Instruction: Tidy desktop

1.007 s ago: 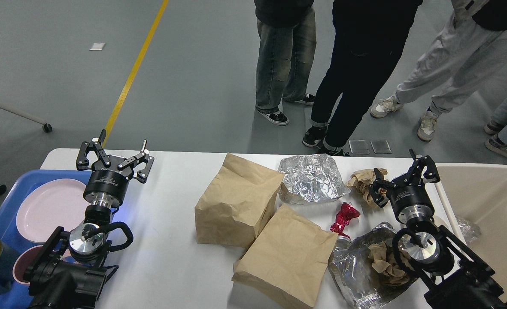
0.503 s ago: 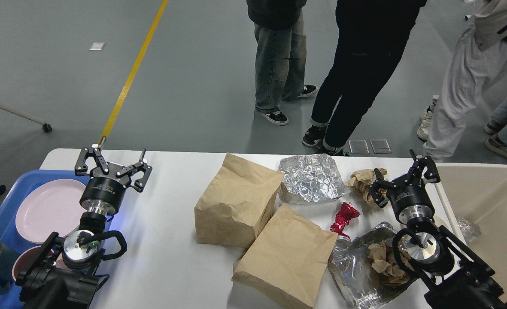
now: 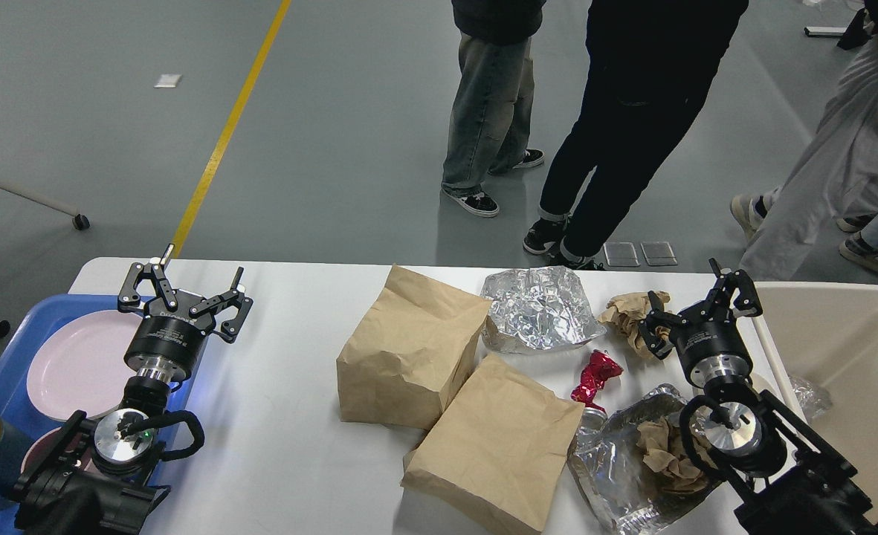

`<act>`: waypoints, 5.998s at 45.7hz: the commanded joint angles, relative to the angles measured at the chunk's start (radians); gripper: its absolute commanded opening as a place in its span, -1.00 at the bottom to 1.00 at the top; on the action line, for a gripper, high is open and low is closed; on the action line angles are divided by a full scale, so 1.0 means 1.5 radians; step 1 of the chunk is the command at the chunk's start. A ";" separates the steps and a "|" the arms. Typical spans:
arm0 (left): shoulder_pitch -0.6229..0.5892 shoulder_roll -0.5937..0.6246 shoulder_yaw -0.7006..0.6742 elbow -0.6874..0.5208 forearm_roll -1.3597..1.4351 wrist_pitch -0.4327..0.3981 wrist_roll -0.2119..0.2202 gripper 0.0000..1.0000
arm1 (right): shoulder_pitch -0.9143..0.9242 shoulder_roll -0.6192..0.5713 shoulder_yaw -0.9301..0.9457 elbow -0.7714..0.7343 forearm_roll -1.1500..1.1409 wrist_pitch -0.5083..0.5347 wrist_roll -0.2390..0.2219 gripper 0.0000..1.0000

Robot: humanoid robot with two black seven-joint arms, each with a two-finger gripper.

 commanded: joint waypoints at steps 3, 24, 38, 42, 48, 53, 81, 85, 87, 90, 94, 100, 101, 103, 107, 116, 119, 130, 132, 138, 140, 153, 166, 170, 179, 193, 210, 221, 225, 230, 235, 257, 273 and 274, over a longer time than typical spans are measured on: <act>0.003 -0.001 0.000 0.000 -0.001 -0.012 -0.001 0.93 | 0.000 0.000 0.000 0.000 0.000 0.000 0.000 1.00; 0.004 -0.002 0.000 0.000 -0.002 -0.015 -0.001 0.93 | 0.000 0.000 0.000 0.000 0.000 0.000 0.000 1.00; 0.004 -0.002 0.000 0.000 -0.002 -0.015 -0.001 0.93 | 0.004 -0.002 0.000 -0.005 0.002 0.001 -0.007 1.00; 0.004 -0.002 0.000 0.000 -0.001 -0.015 -0.001 0.93 | 0.020 -0.008 0.000 -0.021 0.002 0.000 -0.009 1.00; 0.004 -0.001 0.000 0.000 -0.001 -0.015 -0.001 0.93 | 0.051 -0.071 0.006 -0.045 0.003 -0.001 -0.017 1.00; 0.004 -0.002 0.000 0.000 -0.002 -0.015 -0.001 0.93 | 0.051 -0.115 -0.001 -0.057 0.035 0.001 -0.058 1.00; 0.004 -0.002 -0.001 0.000 -0.002 -0.016 -0.001 0.93 | 0.026 -0.123 -0.035 -0.075 0.070 0.006 -0.112 1.00; 0.004 -0.002 -0.001 0.000 -0.002 -0.016 -0.001 0.93 | 0.029 -0.126 -0.062 -0.074 0.070 0.015 -0.110 1.00; 0.004 -0.002 -0.001 0.000 -0.002 -0.016 -0.001 0.93 | 0.031 -0.125 -0.068 -0.074 0.070 0.022 -0.111 1.00; 0.004 -0.002 -0.001 0.000 -0.002 -0.016 -0.001 0.93 | 0.036 -0.128 -0.074 -0.082 0.070 0.032 -0.109 1.00; 0.004 -0.002 -0.001 0.000 -0.001 -0.016 -0.001 0.93 | 0.038 -0.130 -0.076 -0.071 0.070 0.059 -0.115 1.00; 0.004 -0.002 -0.001 0.000 -0.002 -0.016 -0.001 0.93 | 0.052 -0.132 -0.076 -0.074 0.070 0.131 -0.116 1.00; 0.004 -0.002 -0.001 0.000 -0.002 -0.016 -0.001 0.93 | 0.055 -0.133 -0.076 -0.074 0.070 0.129 -0.116 1.00; 0.004 -0.002 -0.001 0.000 -0.002 -0.016 -0.001 0.93 | 0.056 -0.139 -0.076 -0.072 0.070 0.126 -0.116 1.00; 0.004 -0.002 -0.001 0.000 -0.002 -0.016 -0.001 0.93 | 0.055 -0.154 -0.076 -0.072 0.069 0.124 -0.115 1.00; 0.004 -0.002 -0.001 0.000 -0.002 -0.016 -0.001 0.93 | 0.064 -0.176 -0.072 -0.070 0.070 0.120 -0.114 1.00; 0.004 -0.002 -0.001 0.000 -0.001 -0.016 -0.001 0.93 | 0.078 -0.177 -0.071 -0.072 0.069 0.117 -0.113 1.00; 0.004 -0.002 -0.001 0.000 -0.002 -0.016 -0.001 0.93 | 0.107 -0.179 -0.071 -0.069 0.069 0.079 -0.106 1.00; 0.004 -0.002 -0.001 0.000 -0.002 -0.016 -0.001 0.93 | 0.106 -0.191 -0.077 -0.063 0.069 0.085 -0.106 1.00; 0.004 -0.002 -0.002 0.000 -0.002 -0.016 -0.001 0.93 | 0.106 -0.285 -0.142 -0.030 0.070 0.086 -0.106 1.00; 0.004 -0.002 -0.001 0.000 -0.002 -0.016 -0.001 0.93 | 0.107 -0.304 -0.186 -0.026 0.068 0.091 -0.106 1.00; 0.004 -0.002 -0.001 0.000 -0.002 -0.016 -0.001 0.93 | 0.475 -0.421 -0.778 -0.030 0.071 0.122 -0.107 1.00; 0.004 -0.002 -0.002 0.000 -0.002 -0.016 -0.001 0.93 | 0.856 -0.271 -1.415 -0.004 0.079 0.146 -0.107 1.00; 0.004 -0.002 -0.001 0.000 -0.002 -0.016 -0.001 0.93 | 0.941 -0.225 -1.507 0.044 0.112 0.232 -0.109 1.00; 0.004 -0.002 -0.001 0.000 -0.001 -0.016 -0.001 0.93 | 1.173 -0.102 -1.620 0.150 0.117 0.517 -0.137 1.00; 0.004 -0.002 -0.002 0.000 -0.002 -0.016 -0.001 0.93 | 1.435 0.047 -1.667 0.426 0.226 0.527 -0.270 0.93; 0.004 -0.002 -0.002 0.000 -0.002 -0.016 -0.001 0.93 | 1.485 0.048 -1.650 0.542 0.330 0.390 -0.374 0.98; 0.004 -0.002 -0.002 0.000 -0.002 -0.016 -0.001 0.93 | 1.316 0.032 -1.584 0.504 0.424 0.358 -0.374 0.90; 0.004 -0.002 -0.002 0.000 -0.002 -0.016 -0.001 0.93 | 1.232 0.036 -1.553 0.502 0.424 0.299 -0.374 0.90; 0.004 -0.002 -0.003 0.000 -0.002 -0.017 -0.001 0.93 | 1.129 0.049 -1.534 0.500 0.424 0.199 -0.374 0.89; 0.004 -0.002 -0.002 0.000 -0.002 -0.016 -0.001 0.93 | 1.065 0.075 -1.526 0.500 0.425 0.109 -0.374 0.83; 0.004 -0.002 -0.002 0.000 -0.002 -0.016 -0.001 0.93 | 0.875 0.136 -1.453 0.379 0.476 -0.041 -0.375 0.80; 0.004 -0.002 -0.002 0.000 -0.002 -0.016 -0.001 0.93 | 0.794 0.171 -1.440 0.311 0.480 -0.046 -0.375 0.51; 0.004 -0.002 -0.002 0.000 -0.002 -0.016 -0.001 0.93 | 0.789 0.174 -1.440 0.307 0.480 -0.046 -0.375 0.51</act>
